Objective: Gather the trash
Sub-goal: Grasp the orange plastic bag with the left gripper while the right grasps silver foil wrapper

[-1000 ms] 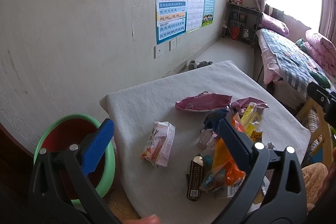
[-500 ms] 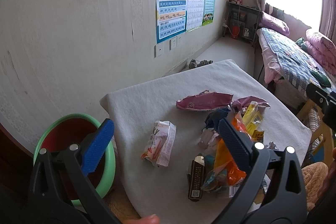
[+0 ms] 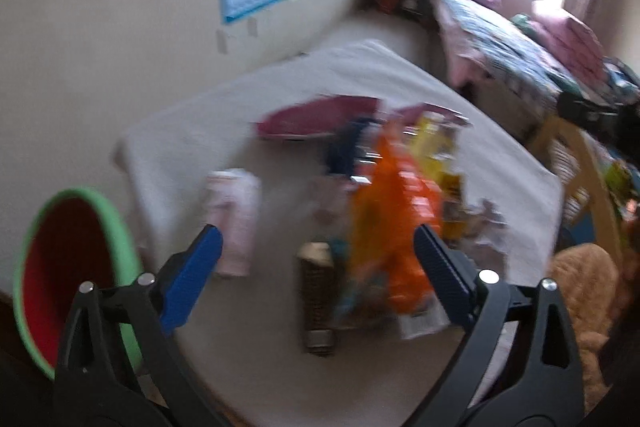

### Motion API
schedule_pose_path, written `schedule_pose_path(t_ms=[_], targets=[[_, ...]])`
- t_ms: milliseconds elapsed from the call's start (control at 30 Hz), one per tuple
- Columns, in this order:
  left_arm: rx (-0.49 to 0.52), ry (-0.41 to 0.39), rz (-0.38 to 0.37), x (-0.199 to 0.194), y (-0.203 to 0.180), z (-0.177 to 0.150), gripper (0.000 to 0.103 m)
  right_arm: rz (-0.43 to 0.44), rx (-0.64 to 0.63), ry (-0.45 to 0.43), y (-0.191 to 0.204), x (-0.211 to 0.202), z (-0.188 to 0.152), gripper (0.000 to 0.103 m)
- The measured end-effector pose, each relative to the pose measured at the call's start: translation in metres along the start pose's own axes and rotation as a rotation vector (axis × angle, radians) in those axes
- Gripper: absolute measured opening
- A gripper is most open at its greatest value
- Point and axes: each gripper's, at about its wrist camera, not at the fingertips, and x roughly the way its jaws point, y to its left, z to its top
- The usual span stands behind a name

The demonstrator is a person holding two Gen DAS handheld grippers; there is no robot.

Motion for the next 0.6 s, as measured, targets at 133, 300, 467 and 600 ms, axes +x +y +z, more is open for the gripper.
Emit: schedule_pose_path(t_ms=[133,300,467,600], targets=[[0.080,0.038,-0.052,0.021,-0.026,0.006,0.081,0.032,-0.014,0.037,-0.001,0.008,-0.004,0.096],[0.031,0.129,-0.121,0.045,-0.025,0.003,0.049,0.107,0.009,0.139,-0.006,0.025,-0.011,0.096],[0.030,0.104,-0.121,0.029,-0.019,0.001,0.045,0.154,0.070,0.263,-0.014,0.044,-0.025,0.096],[-0.017,0.049,-0.102,0.007,-0.003,0.006,0.045,0.197,0.086,0.343,-0.012,0.053,-0.039,0.096]])
